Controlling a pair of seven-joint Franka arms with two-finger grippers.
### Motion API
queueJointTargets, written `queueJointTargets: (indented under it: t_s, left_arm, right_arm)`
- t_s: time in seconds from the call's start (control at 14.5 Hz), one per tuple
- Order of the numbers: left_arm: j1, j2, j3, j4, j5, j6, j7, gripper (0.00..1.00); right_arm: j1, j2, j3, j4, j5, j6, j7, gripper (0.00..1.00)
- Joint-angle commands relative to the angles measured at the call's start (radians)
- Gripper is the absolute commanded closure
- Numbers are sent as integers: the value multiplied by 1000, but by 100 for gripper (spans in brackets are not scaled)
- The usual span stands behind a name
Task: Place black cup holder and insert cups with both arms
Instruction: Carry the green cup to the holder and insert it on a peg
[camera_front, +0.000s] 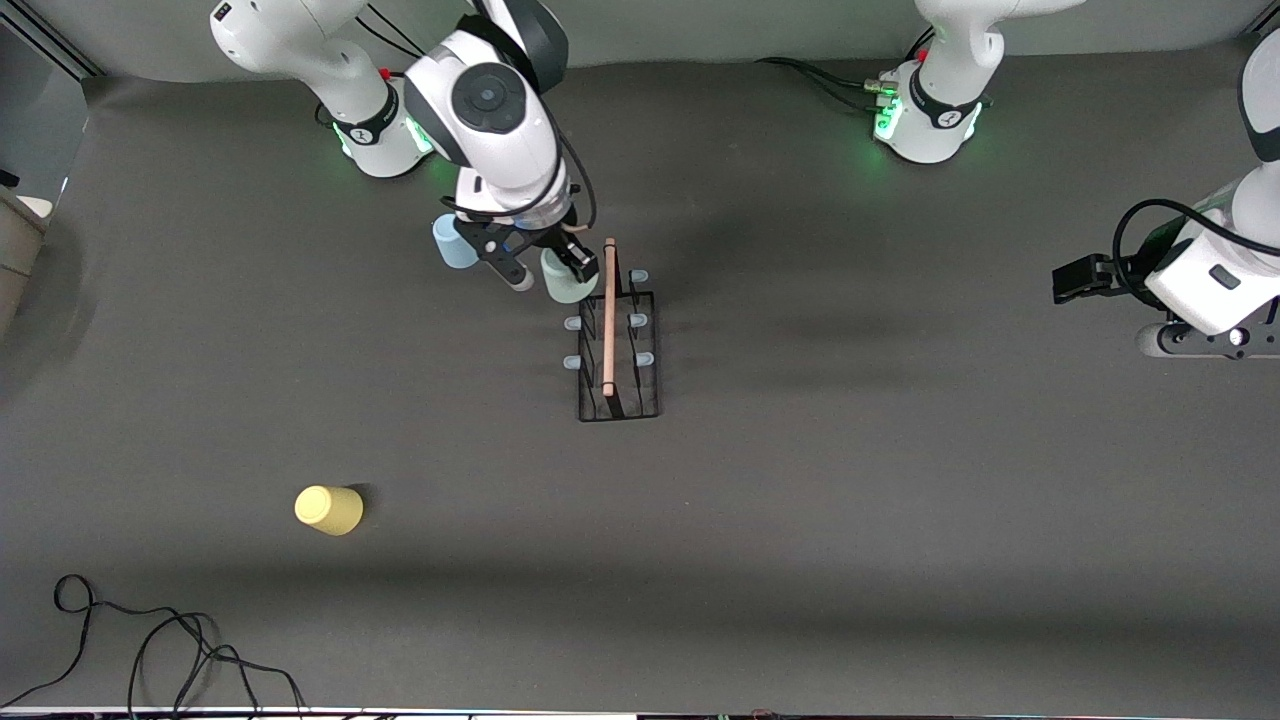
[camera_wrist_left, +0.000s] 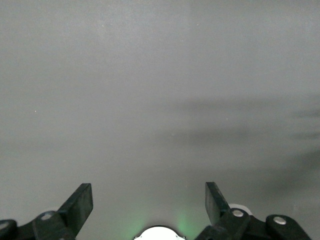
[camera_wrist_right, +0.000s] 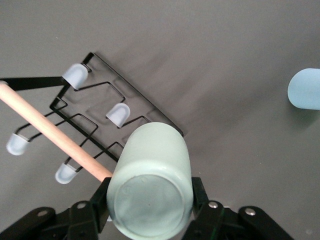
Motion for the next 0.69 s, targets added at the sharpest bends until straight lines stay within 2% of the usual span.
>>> queueJointTargets:
  t_s: [0.0, 0.34, 0.62]
  left_arm:
    - [7, -33, -3, -30, 0, 3, 16, 0]
    - [6, -35, -3, -31, 0, 0, 16, 0]
    - [6, -33, -1, -31, 0, 0, 16, 1]
  right_arm:
    - [14, -10, -13, -41, 11, 35, 20, 95]
    - [14, -3, -13, -96, 11, 101, 19, 95]
    - [15, 66, -11, -102, 13, 173, 22, 95]
